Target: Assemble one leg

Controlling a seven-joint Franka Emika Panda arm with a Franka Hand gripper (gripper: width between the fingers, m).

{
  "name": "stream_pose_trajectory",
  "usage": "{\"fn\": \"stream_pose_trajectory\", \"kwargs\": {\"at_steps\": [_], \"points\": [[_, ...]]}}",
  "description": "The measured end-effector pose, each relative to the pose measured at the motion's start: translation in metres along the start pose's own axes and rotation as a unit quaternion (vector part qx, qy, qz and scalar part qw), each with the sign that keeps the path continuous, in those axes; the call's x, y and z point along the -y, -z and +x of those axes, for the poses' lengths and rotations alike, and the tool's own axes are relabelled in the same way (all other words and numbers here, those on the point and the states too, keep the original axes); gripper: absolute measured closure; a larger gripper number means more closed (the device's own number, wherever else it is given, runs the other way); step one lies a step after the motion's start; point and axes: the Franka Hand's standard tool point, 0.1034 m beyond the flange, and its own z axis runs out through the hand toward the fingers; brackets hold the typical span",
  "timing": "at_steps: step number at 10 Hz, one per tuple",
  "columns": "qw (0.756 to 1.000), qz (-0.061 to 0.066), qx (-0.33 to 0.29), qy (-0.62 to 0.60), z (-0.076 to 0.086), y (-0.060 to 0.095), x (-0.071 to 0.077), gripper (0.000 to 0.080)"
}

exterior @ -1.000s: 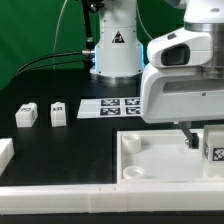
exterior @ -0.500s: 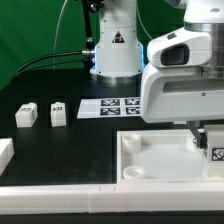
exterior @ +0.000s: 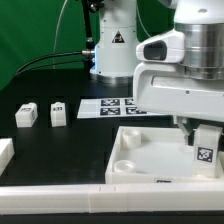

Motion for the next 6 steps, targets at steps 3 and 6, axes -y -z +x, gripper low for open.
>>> {"fn": "stream_pose_trajectory", "kwargs": {"at_steps": [3,6], "points": [[0.994,-0.013,0.0,-0.109,0.005,0.002,-0.012,0.0501],[0.976,-0.035,-0.004,-0.214,0.011,0.003,-0.029,0.0488]]}}
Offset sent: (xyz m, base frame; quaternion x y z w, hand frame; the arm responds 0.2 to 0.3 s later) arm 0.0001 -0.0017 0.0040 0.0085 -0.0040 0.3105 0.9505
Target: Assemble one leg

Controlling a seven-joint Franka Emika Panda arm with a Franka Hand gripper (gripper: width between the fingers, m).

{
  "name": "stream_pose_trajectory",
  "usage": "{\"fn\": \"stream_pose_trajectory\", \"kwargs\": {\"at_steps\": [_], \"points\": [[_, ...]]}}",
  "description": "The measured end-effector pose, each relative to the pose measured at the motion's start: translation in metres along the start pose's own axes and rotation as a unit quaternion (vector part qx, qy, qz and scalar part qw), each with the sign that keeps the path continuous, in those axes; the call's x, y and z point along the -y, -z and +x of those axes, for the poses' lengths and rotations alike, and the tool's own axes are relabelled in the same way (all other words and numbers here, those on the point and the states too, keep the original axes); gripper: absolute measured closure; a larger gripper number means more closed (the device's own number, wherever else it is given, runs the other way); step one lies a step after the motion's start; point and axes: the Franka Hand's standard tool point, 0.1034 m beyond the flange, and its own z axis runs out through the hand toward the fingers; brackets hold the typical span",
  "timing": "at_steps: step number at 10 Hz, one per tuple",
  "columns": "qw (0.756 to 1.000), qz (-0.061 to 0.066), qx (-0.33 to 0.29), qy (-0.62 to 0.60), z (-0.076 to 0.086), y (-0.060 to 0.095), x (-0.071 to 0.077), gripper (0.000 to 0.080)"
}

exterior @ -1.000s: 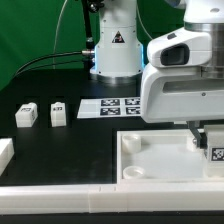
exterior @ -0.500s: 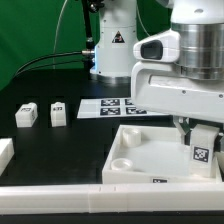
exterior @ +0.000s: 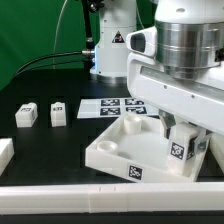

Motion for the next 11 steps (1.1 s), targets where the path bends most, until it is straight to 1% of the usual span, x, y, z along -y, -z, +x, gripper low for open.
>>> {"fn": "stream_pose_trajectory", "kwargs": {"at_steps": [1,2,3,4,5,6,7,8,11], "points": [[1.0,-0.004,-0.005,-0.017,0.0044,0.0007,-0.003,0.0488],[1.0,-0.004,-0.006,-0.007,0.005,-0.0001,-0.003,0.0488],[1.0,-0.004,-0.005,-0.007,0.0042,-0.0007,-0.0029,0.0407],[1.0,-0.004,-0.005,-0.007,0.0042,-0.0008,-0.0029,0.0407],[1.0,-0.004,-0.005,-0.007,0.004,-0.001,-0.0029,0.022],[1.0,-0.004,-0.005,-0.007,0.004,-0.0011,-0.0029,0.0171],[1.0,-0.004,-0.005,-0.007,0.004,-0.0011,-0.003,0.0171],[1.0,-0.004,-0.005,-0.007,0.004,-0.0012,-0.003,0.0154],[1.0,-0.005,-0.005,-0.007,0.004,-0.0014,-0.0031,0.015]]}}
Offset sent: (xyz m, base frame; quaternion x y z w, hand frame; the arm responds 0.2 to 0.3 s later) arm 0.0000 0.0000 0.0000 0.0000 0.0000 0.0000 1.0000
